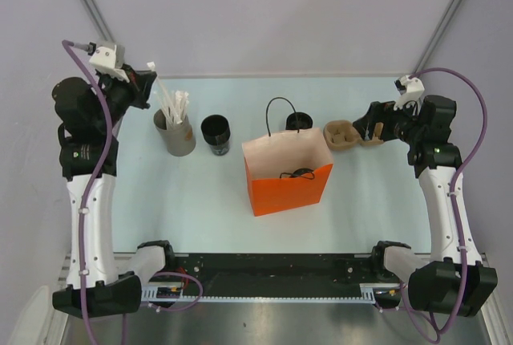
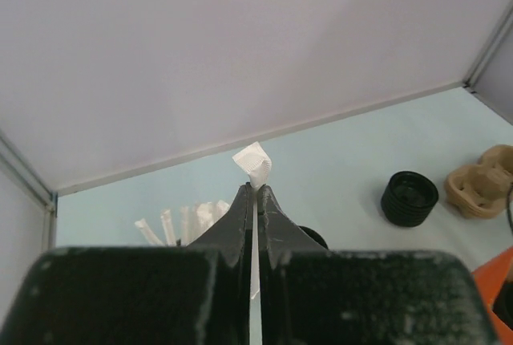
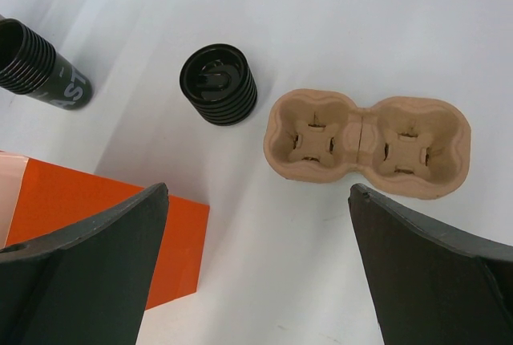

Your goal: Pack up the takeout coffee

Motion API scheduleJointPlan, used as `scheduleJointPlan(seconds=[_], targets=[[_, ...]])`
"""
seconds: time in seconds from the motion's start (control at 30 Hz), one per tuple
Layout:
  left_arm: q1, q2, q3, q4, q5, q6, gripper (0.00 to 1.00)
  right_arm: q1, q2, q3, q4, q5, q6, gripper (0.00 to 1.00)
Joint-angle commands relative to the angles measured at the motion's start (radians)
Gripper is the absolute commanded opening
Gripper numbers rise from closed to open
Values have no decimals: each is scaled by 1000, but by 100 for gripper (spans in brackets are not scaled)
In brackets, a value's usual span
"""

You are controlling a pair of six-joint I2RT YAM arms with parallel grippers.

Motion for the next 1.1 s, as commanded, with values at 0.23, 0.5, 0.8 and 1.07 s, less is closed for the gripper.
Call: scheduleJointPlan(seconds=[0.23,0.5,0.8,1.07], targets=[[-16,-75,3,158,263,-187,1,-6,15,0,39,0,-10,100],[-201,-80,11,192,249,-153,1,-6,33,0,38,13,-18,100],[-349,-51,43,227,326,-161,0,-15,61,0,35,25,-32,100],[-435,-45,11,296,361,-211,0,-30,76,0,33,20,-38,100]])
